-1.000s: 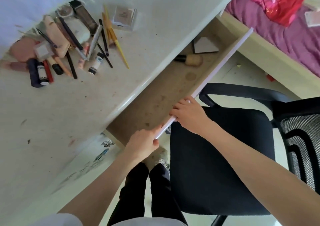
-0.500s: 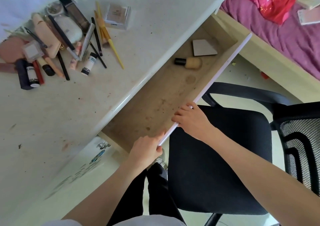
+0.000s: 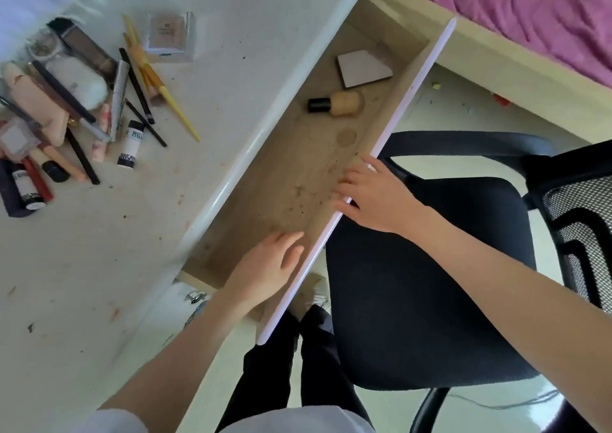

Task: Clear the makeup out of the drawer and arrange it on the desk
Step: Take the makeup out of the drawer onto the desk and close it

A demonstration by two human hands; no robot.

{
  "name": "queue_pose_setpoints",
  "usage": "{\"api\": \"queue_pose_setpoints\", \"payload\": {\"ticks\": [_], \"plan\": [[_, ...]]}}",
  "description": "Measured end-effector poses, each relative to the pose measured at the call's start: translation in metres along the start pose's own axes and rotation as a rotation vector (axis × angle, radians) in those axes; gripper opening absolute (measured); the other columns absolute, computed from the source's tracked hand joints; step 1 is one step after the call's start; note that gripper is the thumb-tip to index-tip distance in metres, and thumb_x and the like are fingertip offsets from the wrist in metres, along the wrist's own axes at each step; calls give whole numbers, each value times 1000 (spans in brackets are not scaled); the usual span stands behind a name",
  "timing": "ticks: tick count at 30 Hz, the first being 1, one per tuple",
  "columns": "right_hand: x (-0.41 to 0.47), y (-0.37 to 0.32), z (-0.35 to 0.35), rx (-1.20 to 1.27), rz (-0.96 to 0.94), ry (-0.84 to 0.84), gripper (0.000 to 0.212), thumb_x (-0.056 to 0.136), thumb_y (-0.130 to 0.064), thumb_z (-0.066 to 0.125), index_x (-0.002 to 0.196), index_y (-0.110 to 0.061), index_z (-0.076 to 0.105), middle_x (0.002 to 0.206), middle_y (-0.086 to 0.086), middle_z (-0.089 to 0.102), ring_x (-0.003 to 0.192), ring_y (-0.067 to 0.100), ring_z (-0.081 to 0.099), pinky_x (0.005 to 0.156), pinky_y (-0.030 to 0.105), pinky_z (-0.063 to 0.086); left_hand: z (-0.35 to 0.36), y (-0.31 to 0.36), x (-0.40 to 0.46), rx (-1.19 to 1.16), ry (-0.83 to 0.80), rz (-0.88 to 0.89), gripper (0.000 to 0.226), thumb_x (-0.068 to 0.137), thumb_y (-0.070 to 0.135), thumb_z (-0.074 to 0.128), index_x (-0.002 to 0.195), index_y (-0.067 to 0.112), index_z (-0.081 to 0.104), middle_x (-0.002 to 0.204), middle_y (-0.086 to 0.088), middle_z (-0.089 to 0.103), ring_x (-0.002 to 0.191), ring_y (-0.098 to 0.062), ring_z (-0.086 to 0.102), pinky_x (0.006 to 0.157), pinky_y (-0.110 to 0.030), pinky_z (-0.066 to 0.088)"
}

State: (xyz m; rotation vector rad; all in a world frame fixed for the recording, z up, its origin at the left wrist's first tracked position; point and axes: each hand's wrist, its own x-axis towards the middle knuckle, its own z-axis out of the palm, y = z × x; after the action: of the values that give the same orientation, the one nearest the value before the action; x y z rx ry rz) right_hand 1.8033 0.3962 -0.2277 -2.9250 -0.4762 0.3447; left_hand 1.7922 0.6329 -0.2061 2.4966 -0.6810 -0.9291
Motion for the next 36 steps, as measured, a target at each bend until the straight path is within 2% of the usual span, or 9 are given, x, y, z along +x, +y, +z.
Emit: {"api": "queue_pose_setpoints", "payload": {"ticks": [2,8,12,17,22,25,29,33,36], "plan": [[10,21,-4,-34,103,73,62,90,-47,19,102,-14,71,104,4,69,113,23,57,114,46,19,-7,4,23,45,62,37,40,99,27,36,138,21,41,136,0,46,111,-18,55,91,-32,47],[60,74,-23,-91,348,-32,41,98,-30,32,134,-16,45,135,10,46,135,25,31,115,45,-6,-25,21,131,268,144,51,53,95,9,38,146,15,22,154,-11,14,142,-28,14,110,-42,31],[104,111,-27,-76,375,19,47,93,-12,39,140,-13,35,140,15,42,131,31,34,111,40,19,-30,41,198,349,232,71,68,89,-3,43,147,11,13,156,-13,4,143,-30,0,115,-47,17],[153,148,-21,29,368,-29,60,92,-9,41,148,-14,18,153,14,21,139,34,20,112,42,22,-20,45,244,447,345,105,71,87,-2,46,148,11,12,154,-13,10,142,-31,9,116,-48,5],[176,166,-6,53,359,-150,75,90,-18,52,150,-20,7,157,10,6,143,31,7,115,48,16,-19,37,245,336,433,102,62,83,0,50,139,16,32,136,-9,38,120,-29,40,100,-43,34],[179,164,-8,-51,355,-85,71,88,-19,55,148,-16,16,146,20,26,134,38,23,110,51,23,-17,36,234,245,397,95,56,84,4,54,135,18,35,123,-11,43,109,-29,42,89,-38,41],[177,153,-10,-53,410,-122,70,82,-25,63,139,-4,28,130,27,37,123,41,33,97,51,36,-16,35,213,89,257,37,56,86,3,49,137,18,31,128,-14,35,114,-29,37,93,-38,40],[172,132,-22,138,487,-148,63,80,-38,63,128,-4,40,120,20,46,112,37,45,85,42,43,-18,32,185,-77,96,1,65,85,3,48,140,25,21,132,-9,30,117,-23,35,92,-35,41],[165,115,-39,210,548,-233,50,83,-49,55,105,-4,56,91,10,55,82,28,54,64,32,41,-18,28,158,-136,35,-33,66,85,-3,45,140,22,20,128,-11,36,111,-25,44,87,-34,44]]}}
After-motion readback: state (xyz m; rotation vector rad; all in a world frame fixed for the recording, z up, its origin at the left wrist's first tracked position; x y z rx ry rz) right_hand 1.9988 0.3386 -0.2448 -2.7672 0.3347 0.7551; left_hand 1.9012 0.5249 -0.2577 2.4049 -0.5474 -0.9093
